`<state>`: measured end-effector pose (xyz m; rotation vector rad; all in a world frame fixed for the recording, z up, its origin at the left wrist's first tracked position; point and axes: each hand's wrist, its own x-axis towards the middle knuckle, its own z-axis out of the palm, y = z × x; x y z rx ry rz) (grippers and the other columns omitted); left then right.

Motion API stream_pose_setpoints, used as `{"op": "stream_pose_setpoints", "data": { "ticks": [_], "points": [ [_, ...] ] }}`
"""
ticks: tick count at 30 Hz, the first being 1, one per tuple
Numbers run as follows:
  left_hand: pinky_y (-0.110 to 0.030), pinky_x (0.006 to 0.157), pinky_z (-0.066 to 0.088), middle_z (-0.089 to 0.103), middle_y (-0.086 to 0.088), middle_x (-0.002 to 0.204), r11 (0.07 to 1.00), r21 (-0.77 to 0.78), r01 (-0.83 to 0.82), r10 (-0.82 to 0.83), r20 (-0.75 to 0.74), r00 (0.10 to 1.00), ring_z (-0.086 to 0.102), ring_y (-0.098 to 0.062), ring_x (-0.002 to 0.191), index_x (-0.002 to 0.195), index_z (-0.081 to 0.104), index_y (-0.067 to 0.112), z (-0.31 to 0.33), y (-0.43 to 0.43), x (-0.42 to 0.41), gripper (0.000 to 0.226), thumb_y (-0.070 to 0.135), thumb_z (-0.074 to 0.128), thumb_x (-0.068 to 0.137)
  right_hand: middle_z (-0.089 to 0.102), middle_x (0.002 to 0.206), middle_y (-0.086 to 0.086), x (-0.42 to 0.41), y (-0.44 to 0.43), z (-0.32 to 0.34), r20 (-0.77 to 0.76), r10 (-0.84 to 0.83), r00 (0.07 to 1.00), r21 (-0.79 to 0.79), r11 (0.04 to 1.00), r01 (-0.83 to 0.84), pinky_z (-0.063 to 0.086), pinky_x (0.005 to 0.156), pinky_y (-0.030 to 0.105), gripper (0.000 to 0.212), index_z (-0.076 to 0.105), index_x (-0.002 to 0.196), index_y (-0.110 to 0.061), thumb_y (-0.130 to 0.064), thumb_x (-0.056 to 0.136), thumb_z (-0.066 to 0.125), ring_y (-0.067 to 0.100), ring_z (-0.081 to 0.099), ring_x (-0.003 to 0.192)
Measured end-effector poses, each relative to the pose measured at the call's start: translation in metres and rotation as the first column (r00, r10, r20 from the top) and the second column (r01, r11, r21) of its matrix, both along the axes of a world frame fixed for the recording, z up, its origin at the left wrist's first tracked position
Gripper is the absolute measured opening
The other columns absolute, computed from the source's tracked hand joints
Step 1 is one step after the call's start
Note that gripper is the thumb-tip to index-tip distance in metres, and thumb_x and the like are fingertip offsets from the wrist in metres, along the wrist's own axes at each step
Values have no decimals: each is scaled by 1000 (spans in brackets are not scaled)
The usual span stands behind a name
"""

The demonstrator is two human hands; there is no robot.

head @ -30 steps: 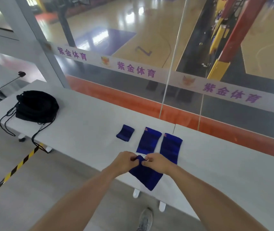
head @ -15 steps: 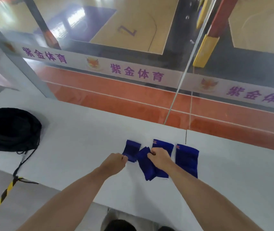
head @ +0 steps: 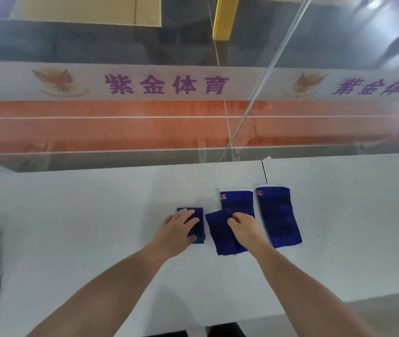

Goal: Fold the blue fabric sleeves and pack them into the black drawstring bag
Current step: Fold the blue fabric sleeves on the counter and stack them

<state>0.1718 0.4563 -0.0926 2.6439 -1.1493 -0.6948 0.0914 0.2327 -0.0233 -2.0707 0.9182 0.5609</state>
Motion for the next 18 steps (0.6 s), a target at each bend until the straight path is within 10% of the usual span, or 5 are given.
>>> {"op": "stream_pose_setpoints", "data": {
  "ticks": [10,18],
  "points": [
    [-62,115,24,14,-3,167,983,182,38,-63,133,989,16,-26,153,152,36,30,-32,51,-6,70,58,55,90,68,86,3,37,10,-33,15,-101,995,220,971,96,50,58,23,19,66,101,-13,-28,101,54,15,62,69],
    [-56,119,24,28,-5,162,995,95,-4,-12,158,987,23,-28,150,147,43,26,-16,56,-2,70,63,46,88,64,78,-1,35,3,-43,-7,132,991,-231,964,-130,52,59,33,19,57,87,-17,-31,99,55,16,60,68]
  ]
}}
